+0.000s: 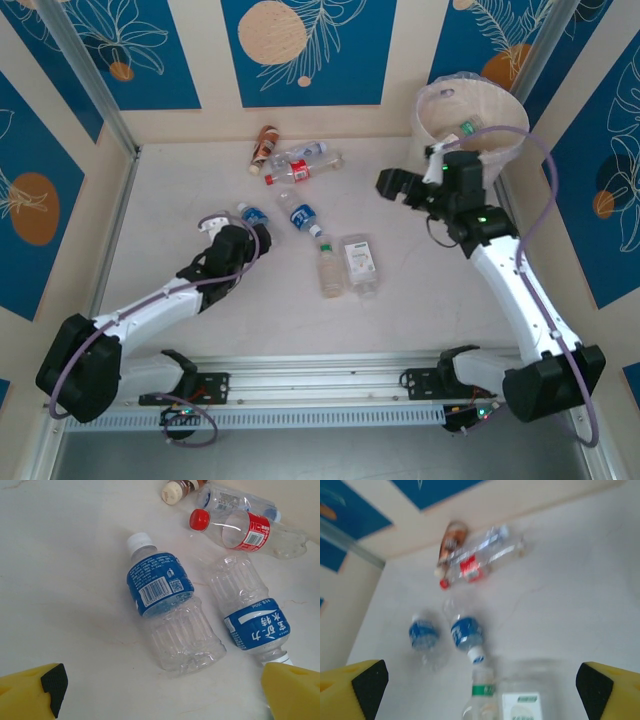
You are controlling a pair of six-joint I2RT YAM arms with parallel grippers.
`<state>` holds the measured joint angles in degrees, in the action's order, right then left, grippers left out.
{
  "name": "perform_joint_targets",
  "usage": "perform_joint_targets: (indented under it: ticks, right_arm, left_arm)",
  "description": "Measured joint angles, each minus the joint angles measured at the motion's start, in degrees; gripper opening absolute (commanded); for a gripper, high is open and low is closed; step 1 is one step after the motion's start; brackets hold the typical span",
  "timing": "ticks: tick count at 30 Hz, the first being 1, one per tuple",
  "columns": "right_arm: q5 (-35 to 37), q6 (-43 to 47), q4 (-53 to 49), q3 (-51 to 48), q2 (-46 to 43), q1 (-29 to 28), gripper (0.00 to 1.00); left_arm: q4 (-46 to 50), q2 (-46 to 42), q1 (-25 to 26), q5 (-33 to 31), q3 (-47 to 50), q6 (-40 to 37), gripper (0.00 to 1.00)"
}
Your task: Put the plastic bottles in the bin
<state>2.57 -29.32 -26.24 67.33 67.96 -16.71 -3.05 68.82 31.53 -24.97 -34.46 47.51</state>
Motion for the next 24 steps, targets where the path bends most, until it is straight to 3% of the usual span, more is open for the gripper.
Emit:
perform_joint_targets:
  ticks: [6,9,13,19,24]
  right_arm:
    - [7.26,-3.76,-1.88,-1.38,10.62,-15.04,0.97]
    - [9.25,-4.68,-2.95,-1.33,16.26,-19.39,0.98]
    - [13.16,-5.42,-5.62,0.17,20.7,-20.79,0.99]
    - [15.13,-6.95,-4.17,0.5,21.03,-20.79,1.0]
    - [15.91,-7.41,-3.58,0.5,20.98,-20.79,1.0]
  left_arm:
    - [1.03,0.35,-1.07,2.12,0.0,0.87,1.0]
    - [1.27,1.18,-1.42,3.23,-0.22,0.98,1.0]
    - [4.9,4.59,-1.77,3.98,-4.31,0.42,1.0]
    - [15.69,15.76,-1.84,3.04,-19.04,3.26,1.0]
    - [21.2,23.37,-1.9,4.66,-25.62,7.76,1.0]
